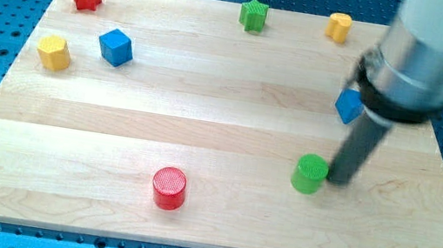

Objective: Move the green circle to the bottom left of the board

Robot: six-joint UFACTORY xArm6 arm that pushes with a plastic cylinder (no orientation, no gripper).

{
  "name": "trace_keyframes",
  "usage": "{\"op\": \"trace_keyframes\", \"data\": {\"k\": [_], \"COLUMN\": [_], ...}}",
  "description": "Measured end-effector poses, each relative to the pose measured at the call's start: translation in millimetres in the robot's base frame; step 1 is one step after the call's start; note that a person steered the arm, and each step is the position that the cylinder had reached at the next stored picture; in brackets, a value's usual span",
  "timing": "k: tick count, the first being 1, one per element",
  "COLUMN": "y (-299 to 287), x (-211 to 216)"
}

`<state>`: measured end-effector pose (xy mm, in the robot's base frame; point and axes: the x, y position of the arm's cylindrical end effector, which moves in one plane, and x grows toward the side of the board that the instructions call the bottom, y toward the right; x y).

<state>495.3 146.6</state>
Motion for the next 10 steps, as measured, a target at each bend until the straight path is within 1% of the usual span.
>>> {"op": "trace_keyframes", "data": {"k": [1, 2, 3, 4, 5, 7, 8, 9, 10], "y": [-78, 6, 40, -19, -82, -354, -315, -237, -190], "x": [-5, -25, 45, 37, -5, -6, -36, -7, 9]}}
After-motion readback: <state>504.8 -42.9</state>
